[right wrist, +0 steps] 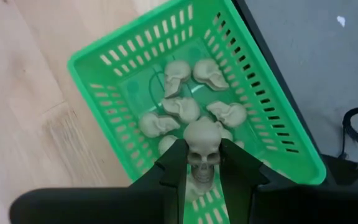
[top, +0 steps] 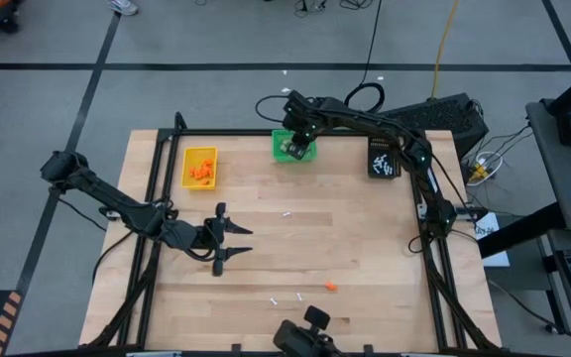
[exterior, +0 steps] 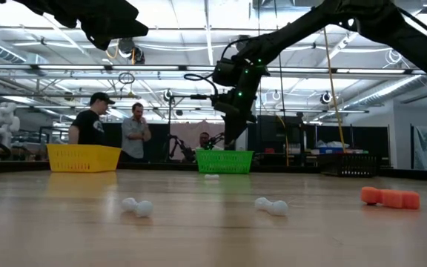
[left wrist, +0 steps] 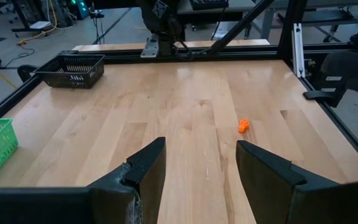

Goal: Sort Halloween decoration
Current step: Put the gray skull toy into the green bin, then put the white bone toy into the black bin

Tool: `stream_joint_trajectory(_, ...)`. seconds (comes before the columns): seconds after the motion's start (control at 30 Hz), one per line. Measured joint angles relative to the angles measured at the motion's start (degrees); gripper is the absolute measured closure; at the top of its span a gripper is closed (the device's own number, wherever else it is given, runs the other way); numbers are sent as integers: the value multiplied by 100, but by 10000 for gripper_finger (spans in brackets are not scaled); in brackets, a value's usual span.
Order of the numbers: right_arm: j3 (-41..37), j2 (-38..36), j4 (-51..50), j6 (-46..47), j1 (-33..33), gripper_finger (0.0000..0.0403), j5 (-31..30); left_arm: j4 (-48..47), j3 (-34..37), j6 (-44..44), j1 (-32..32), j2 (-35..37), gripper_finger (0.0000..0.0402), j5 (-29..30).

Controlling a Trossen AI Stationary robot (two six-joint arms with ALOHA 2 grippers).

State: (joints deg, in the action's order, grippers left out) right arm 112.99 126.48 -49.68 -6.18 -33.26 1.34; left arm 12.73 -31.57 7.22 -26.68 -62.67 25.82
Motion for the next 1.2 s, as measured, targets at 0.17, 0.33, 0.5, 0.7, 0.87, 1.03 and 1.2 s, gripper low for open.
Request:
stream_joint_trajectory(0.17,-68,-4,90,101,-2,348,0,1,0,4,2,2,208,0)
stream_joint_trajectory(0.33,-260,3,108,163,-2,348,0,2,0,51,2,1,208,-2)
stream_joint_trajectory(0.5,-482,4,117,156,-10,348,-2,2,0,59,2,1,208,-2)
stream_joint_trajectory(0.7,-719,2,275,154,-13,347,-12,2,0,66,2,2,208,-2)
stream_joint_trajectory(0.87,-730,2,405,267,-17,328,-292,1,0,92,1,0,208,-2)
stream_joint_trajectory(1.03,-730,2,474,395,-15,294,-299,0,0,95,2,1,208,-2)
stream_joint_trajectory(1.2,-728,-10,435,398,-13,265,-299,1,0,95,2,2,207,-2)
